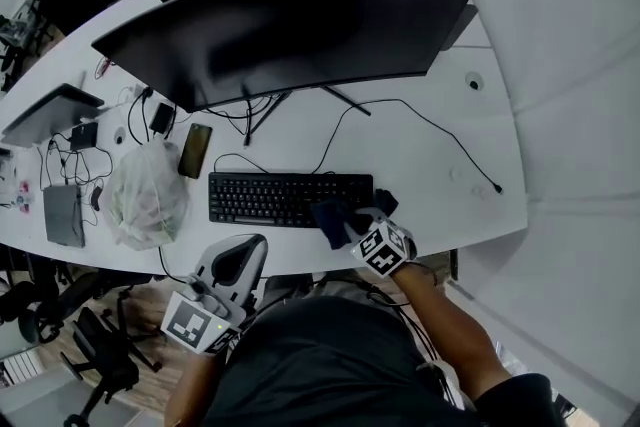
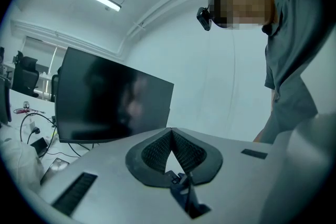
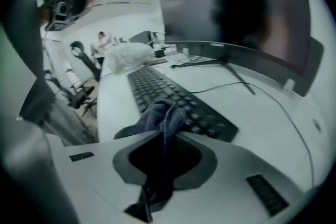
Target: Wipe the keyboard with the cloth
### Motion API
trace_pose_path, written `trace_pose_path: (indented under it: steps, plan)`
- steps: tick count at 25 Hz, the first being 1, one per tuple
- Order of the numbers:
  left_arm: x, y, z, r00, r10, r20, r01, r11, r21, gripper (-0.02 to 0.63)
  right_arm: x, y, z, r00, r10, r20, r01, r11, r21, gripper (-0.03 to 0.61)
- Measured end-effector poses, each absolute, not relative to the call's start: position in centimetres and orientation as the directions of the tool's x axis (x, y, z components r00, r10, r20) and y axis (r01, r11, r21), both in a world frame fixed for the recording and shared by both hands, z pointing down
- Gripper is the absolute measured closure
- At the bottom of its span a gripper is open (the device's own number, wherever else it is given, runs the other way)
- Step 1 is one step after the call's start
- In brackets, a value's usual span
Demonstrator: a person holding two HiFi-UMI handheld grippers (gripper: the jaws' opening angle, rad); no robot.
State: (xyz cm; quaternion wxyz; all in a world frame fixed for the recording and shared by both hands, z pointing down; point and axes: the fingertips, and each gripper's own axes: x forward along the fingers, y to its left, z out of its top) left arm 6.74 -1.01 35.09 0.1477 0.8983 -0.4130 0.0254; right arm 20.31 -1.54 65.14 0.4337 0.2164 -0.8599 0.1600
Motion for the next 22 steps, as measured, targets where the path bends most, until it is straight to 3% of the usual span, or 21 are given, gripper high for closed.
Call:
trace_pose_path:
  steps: [2,5,7,10,14,16,19,22]
  plan:
    - [6.7,-1.2,35.3,0.658,-0.731,0.18,-0.749,-0.613,0.252,0.609,18.0,0.3,64.0,-0.578,-0.185,0.795,-0.423,0.901,-0.097,0.526]
    - [6.4,-1.8,35.5,0.66,-0.731,0.175,-0.748,-0.619,0.238,0.609,20.3,-7.1,62.9,-0.502,-0.431,0.75,-0.578,0.812,0.08,0.526]
    - [6.4,-2.0,35.8,0.662,-0.727,0.182,-0.747,-0.619,0.242,0.609,22.3,-11.4,64.1,-0.432,-0.508,0.746,-0.683,0.723,0.097,0.525]
    - [6.7,-1.7,36.1,0.671,-0.713,0.202,-0.739,-0.626,0.247,0.609,21.8,-8.7,65.3,-0.472,-0.466,0.749,-0.694,0.72,0.011,0.526]
    - [5.9,-1.7,36.2,0.665,-0.72,0.197,-0.744,-0.615,0.263,0.609,19.2,0.5,65.5,-0.57,-0.27,0.776,-0.516,0.853,-0.083,0.526]
    - [5.6,-1.7,36.5,0.665,-0.72,0.199,-0.744,-0.613,0.267,0.609,20.1,-0.8,64.8,-0.572,-0.328,0.751,-0.561,0.825,-0.067,0.526]
    - [5.7,-1.9,37.0,0.674,-0.711,0.201,-0.735,-0.621,0.27,0.609,23.3,-7.8,63.9,-0.474,-0.528,0.705,-0.689,0.721,0.077,0.526]
    - [6.2,-1.7,36.8,0.681,-0.704,0.201,-0.728,-0.624,0.283,0.609,24.6,-7.9,65.1,-0.433,-0.523,0.734,-0.753,0.658,0.025,0.526]
